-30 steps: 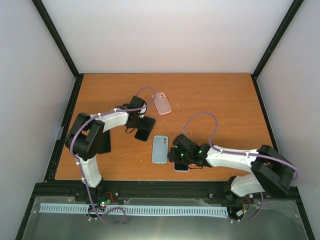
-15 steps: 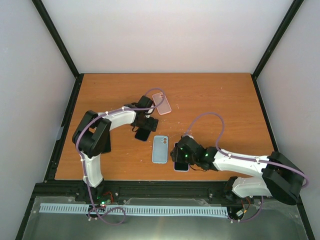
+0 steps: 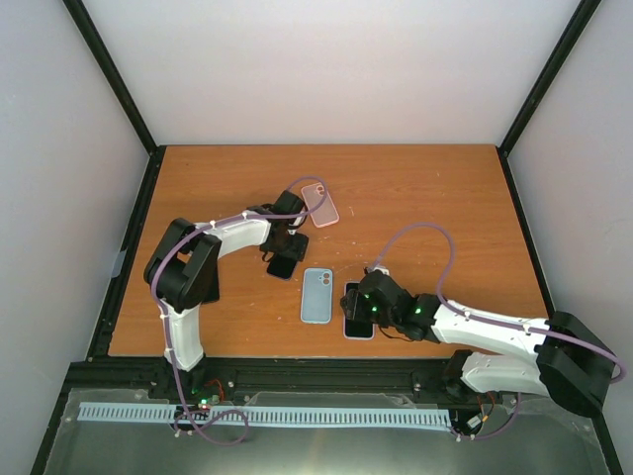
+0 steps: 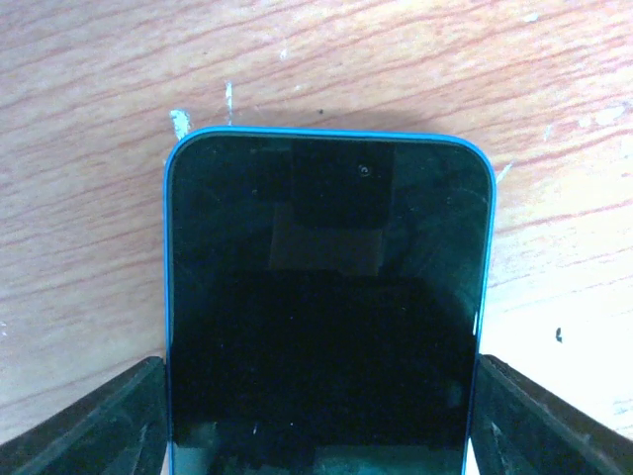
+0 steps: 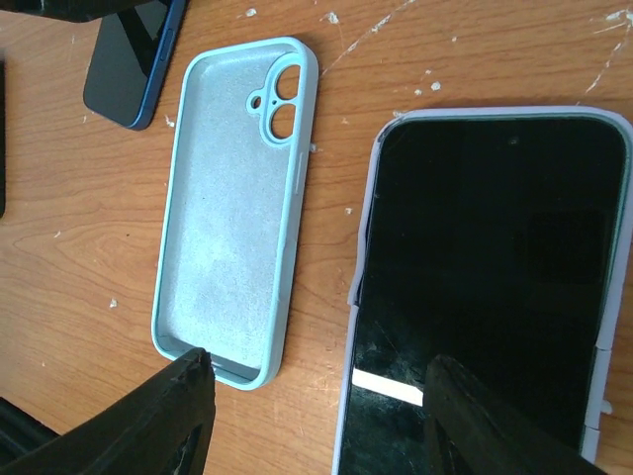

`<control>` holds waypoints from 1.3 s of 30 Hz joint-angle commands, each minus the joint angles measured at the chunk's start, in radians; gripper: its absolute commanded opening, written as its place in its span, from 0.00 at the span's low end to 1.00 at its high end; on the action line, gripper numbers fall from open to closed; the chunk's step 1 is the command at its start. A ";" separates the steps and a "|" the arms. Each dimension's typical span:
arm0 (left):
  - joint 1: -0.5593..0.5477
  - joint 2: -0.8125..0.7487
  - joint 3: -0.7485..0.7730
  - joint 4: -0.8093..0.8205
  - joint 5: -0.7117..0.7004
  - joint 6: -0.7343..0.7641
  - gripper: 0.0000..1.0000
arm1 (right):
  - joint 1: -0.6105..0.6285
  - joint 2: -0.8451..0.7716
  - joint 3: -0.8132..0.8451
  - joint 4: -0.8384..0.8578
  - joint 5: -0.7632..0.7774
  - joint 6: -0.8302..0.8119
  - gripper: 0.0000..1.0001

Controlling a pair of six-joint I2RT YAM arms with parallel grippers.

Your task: Put the phone into the phone case

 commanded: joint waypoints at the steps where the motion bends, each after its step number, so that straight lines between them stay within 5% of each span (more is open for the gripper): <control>1: -0.007 -0.016 -0.005 -0.024 0.028 -0.038 0.76 | -0.005 -0.022 -0.008 0.001 0.022 0.015 0.57; 10: -0.007 -0.080 -0.051 -0.011 0.044 -0.103 0.62 | -0.003 -0.045 0.017 0.056 -0.008 -0.002 0.56; 28: -0.007 -0.331 -0.182 0.125 0.321 -0.292 0.60 | 0.028 0.236 0.151 0.356 -0.092 0.003 0.47; 39: -0.007 -0.388 -0.244 0.194 0.404 -0.341 0.60 | 0.029 0.340 0.215 0.362 -0.078 0.016 0.40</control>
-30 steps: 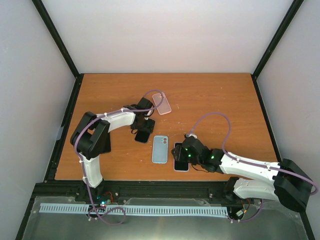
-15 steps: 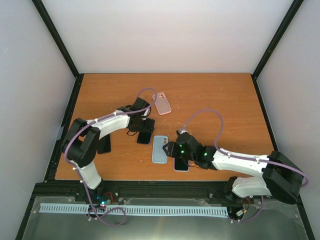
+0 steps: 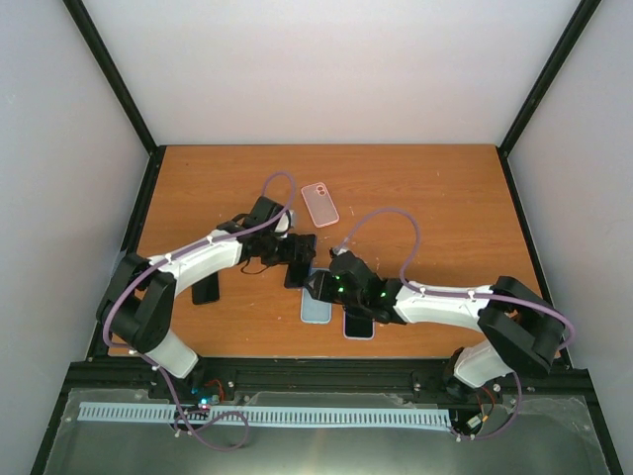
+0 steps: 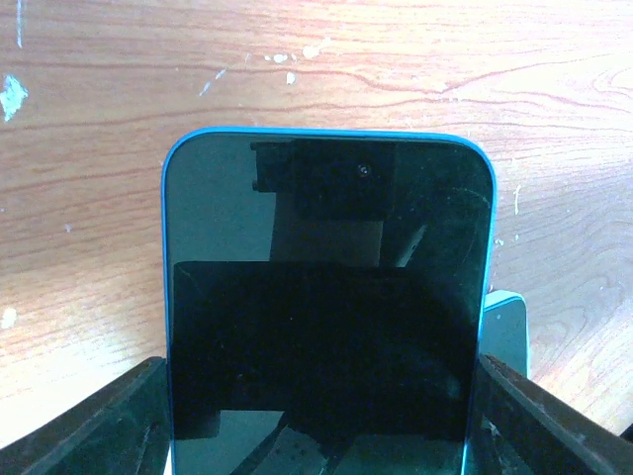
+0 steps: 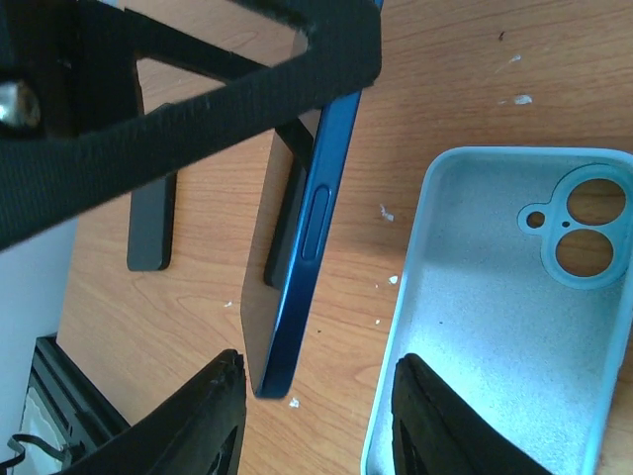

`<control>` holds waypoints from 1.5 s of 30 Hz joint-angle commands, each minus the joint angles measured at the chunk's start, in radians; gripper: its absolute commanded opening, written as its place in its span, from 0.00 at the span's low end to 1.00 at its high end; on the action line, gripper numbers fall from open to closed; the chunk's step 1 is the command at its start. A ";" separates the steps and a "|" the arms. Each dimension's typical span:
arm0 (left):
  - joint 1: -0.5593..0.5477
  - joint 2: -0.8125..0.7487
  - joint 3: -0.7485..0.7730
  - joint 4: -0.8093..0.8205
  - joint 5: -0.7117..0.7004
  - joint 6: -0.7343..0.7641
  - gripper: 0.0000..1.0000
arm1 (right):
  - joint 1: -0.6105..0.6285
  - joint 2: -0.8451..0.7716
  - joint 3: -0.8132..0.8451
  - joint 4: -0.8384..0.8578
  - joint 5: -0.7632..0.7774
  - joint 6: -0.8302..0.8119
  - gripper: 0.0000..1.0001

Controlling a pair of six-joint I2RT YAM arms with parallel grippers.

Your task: Put the phone into the phone case

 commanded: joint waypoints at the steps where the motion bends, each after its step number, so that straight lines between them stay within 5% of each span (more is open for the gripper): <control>1: -0.007 -0.038 -0.005 0.056 0.041 -0.034 0.60 | 0.005 0.028 0.028 0.032 0.015 0.011 0.39; 33: -0.006 -0.199 -0.121 0.141 0.088 -0.150 0.60 | -0.004 -0.043 0.053 -0.010 -0.023 -0.010 0.26; 45: -0.007 -0.235 -0.140 0.182 0.129 -0.184 0.61 | -0.004 -0.108 0.024 -0.009 -0.020 0.006 0.03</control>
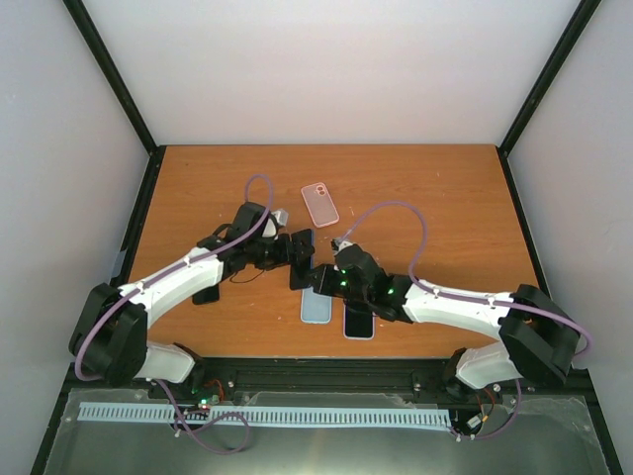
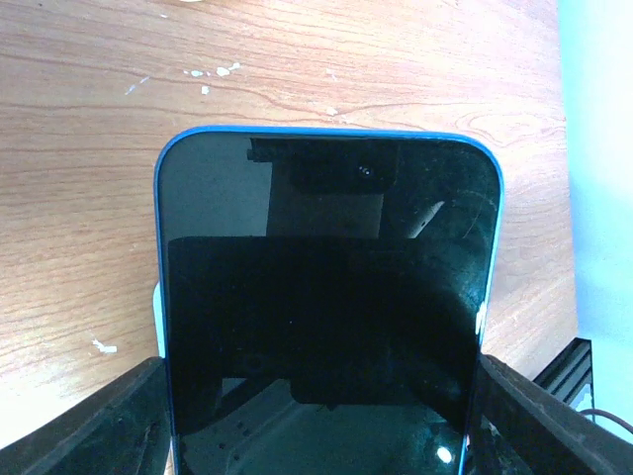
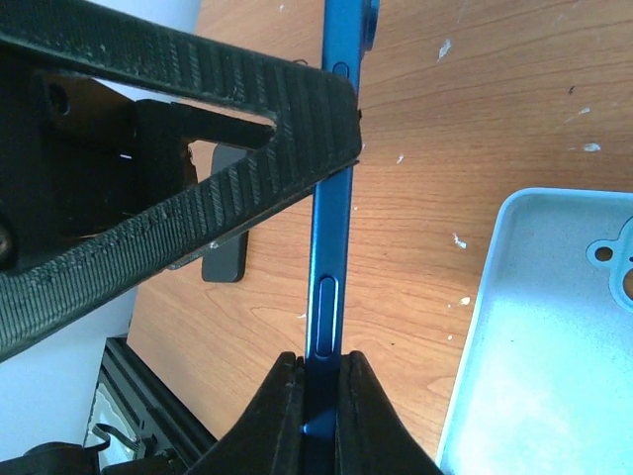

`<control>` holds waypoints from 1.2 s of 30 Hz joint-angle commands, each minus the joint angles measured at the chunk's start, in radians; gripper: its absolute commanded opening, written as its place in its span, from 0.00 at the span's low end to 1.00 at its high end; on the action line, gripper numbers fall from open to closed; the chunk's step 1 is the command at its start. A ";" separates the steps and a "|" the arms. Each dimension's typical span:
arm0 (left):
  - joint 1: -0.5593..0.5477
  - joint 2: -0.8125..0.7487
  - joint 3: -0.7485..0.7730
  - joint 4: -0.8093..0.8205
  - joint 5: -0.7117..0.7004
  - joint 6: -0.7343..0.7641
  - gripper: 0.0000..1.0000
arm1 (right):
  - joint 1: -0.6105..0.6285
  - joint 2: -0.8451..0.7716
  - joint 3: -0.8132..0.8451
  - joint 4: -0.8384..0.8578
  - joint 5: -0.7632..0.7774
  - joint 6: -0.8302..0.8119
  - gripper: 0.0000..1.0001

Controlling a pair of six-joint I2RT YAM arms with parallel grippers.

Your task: Put the phone into the phone case

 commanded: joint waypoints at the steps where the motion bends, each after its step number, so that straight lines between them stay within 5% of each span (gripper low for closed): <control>1: -0.007 -0.027 -0.001 0.063 0.049 -0.031 0.63 | 0.001 -0.035 -0.018 0.002 0.016 0.004 0.03; 6: -0.007 -0.049 -0.014 0.063 0.034 -0.037 0.88 | 0.002 -0.056 -0.057 -0.001 0.030 0.035 0.03; 10: -0.007 -0.064 -0.012 0.039 -0.015 -0.033 0.99 | 0.001 -0.084 -0.094 -0.007 0.017 0.063 0.03; 24: 0.004 -0.052 -0.141 0.116 0.005 -0.020 0.94 | 0.002 -0.167 -0.194 -0.052 -0.034 0.160 0.03; 36: 0.005 0.026 -0.250 0.281 0.077 -0.033 0.74 | -0.001 -0.039 -0.168 0.010 -0.080 0.165 0.03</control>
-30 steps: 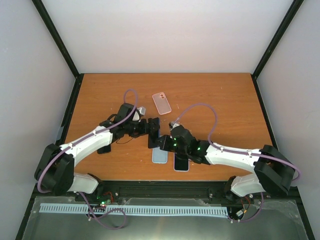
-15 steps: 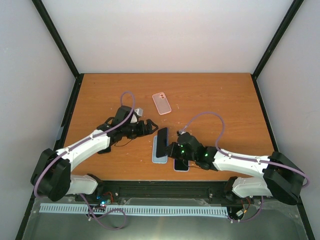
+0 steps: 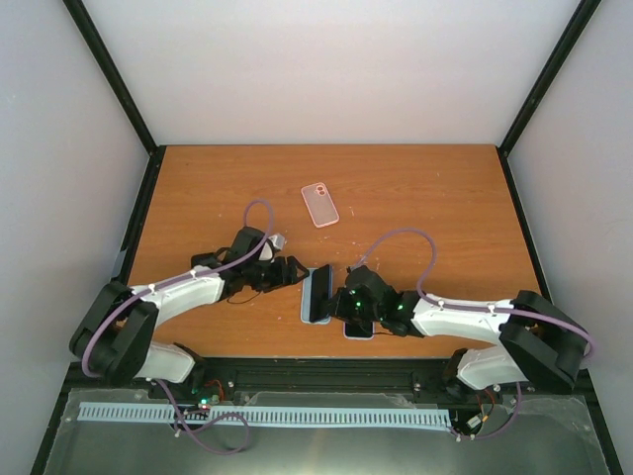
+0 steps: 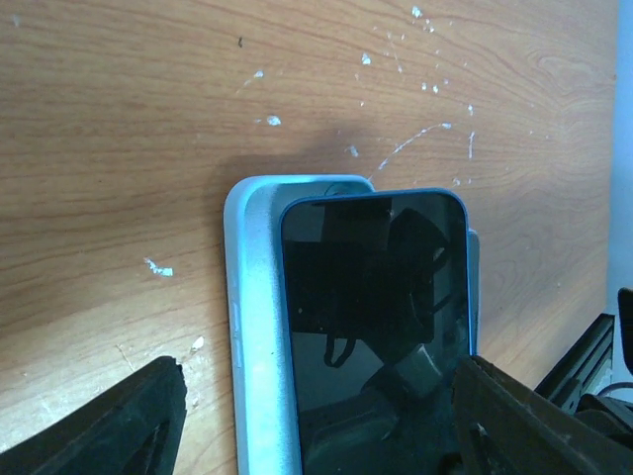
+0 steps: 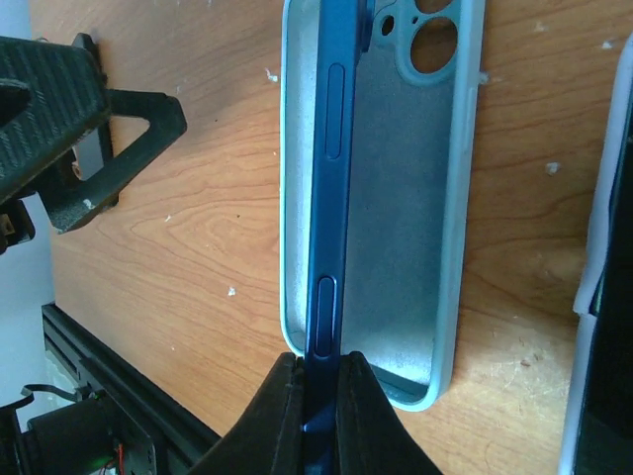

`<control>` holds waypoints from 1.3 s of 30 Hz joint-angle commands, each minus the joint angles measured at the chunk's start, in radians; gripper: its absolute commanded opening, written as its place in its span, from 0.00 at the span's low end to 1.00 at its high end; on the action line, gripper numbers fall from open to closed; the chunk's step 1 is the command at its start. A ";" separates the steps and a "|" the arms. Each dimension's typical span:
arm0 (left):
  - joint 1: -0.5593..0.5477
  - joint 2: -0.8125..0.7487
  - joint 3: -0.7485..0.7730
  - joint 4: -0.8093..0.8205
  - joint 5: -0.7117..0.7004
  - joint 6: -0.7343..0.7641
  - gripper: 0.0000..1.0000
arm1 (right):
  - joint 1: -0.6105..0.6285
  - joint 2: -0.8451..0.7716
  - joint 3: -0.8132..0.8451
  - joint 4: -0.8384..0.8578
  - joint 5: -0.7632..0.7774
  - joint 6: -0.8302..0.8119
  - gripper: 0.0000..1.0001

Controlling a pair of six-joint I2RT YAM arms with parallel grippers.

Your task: Put the phone into the phone case

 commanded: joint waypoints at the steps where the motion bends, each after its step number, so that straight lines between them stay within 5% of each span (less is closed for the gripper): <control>1: 0.002 0.038 -0.021 0.097 0.034 0.006 0.73 | -0.002 0.033 0.030 0.072 -0.009 0.004 0.03; 39: -0.013 0.150 -0.182 0.354 0.230 -0.152 0.44 | -0.076 0.231 -0.030 0.284 -0.143 -0.009 0.03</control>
